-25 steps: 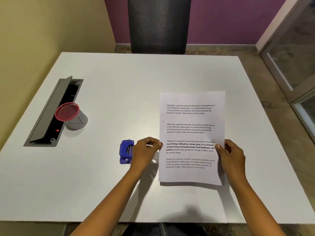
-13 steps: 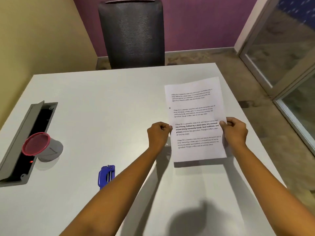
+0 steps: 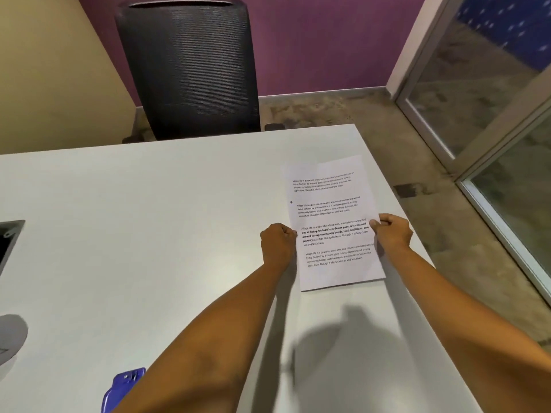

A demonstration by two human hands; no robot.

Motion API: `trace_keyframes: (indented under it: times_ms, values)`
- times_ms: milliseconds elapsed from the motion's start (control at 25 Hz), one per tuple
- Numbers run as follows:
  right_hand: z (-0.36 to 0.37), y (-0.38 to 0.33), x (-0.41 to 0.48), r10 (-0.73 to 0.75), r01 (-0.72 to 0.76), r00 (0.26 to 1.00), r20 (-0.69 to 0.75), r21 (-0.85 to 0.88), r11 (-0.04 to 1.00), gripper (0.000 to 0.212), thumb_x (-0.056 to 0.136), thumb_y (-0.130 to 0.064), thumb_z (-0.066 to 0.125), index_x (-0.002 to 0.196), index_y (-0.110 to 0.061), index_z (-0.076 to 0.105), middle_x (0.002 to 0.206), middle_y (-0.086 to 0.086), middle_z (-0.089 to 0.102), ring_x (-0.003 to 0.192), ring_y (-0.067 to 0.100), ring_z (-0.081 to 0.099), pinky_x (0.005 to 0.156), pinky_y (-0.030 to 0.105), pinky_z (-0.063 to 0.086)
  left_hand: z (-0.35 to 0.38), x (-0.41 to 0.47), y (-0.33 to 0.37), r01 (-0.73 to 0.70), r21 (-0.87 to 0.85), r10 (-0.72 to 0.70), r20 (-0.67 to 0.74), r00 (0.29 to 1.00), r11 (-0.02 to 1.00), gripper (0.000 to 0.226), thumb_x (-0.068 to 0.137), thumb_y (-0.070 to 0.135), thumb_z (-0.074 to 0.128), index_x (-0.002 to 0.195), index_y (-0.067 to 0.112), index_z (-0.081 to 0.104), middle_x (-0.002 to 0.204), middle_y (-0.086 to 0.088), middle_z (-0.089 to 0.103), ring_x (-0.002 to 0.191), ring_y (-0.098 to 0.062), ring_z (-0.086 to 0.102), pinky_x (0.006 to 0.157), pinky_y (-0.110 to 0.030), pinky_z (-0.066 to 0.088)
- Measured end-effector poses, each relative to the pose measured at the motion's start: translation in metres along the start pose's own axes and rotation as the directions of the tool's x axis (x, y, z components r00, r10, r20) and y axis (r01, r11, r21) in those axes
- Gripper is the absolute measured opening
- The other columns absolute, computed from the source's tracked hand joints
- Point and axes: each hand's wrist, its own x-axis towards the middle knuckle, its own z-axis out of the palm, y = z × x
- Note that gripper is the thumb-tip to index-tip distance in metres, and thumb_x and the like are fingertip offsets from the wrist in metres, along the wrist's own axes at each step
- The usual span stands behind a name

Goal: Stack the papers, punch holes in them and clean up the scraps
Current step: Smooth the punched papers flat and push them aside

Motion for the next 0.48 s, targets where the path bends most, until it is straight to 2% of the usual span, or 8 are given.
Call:
trace_keyframes:
  times_ms: [160,280,360,480]
  values:
    - [0.013,0.01,0.027,0.061,-0.06,0.998,0.015,-0.063,0.996,0.021,0.086,-0.003,0.067,0.106,0.0,0.07,0.106,0.015,0.071,0.092,0.028,0.064,0.067,0.019,0.043,0.015,0.023,-0.003,0.018,0.045,-0.02,0.041,0.999,0.999,0.019,0.09,0.013,0.062,0.084,-0.004,0.068,0.093,-0.017,0.072,0.089,-0.029,0.067,0.076,-0.028,0.049]
    - [0.023,0.019,0.037,0.074,-0.074,0.997,-0.006,-0.133,0.988,0.023,0.084,-0.002,0.069,0.106,0.0,0.069,0.109,0.017,0.07,0.102,0.03,0.064,0.079,0.021,0.041,0.022,0.031,-0.001,-0.002,0.114,-0.004,0.054,0.999,0.993,0.018,0.09,0.011,0.06,0.085,-0.005,0.066,0.092,-0.019,0.071,0.085,-0.031,0.065,0.071,-0.031,0.046]
    - [0.028,0.025,0.039,0.062,-0.065,0.998,-0.02,-0.148,0.987,0.024,0.083,-0.003,0.07,0.107,-0.001,0.069,0.109,0.017,0.07,0.101,0.03,0.064,0.08,0.022,0.04,0.025,0.034,-0.003,-0.007,0.163,-0.001,0.053,0.999,0.987,0.02,0.089,0.009,0.058,0.085,-0.009,0.065,0.091,-0.023,0.07,0.077,-0.03,0.06,0.071,-0.037,0.05]
    - [0.032,0.029,0.041,0.033,-0.039,0.999,-0.039,-0.15,0.988,0.023,0.083,-0.002,0.07,0.107,-0.001,0.068,0.104,0.016,0.069,0.092,0.028,0.063,0.082,0.022,0.042,0.028,0.037,-0.006,0.04,0.159,-0.051,0.068,0.996,0.986,0.019,0.089,0.007,0.056,0.085,-0.011,0.064,0.093,-0.023,0.07,0.077,-0.03,0.06,0.069,-0.035,0.048]
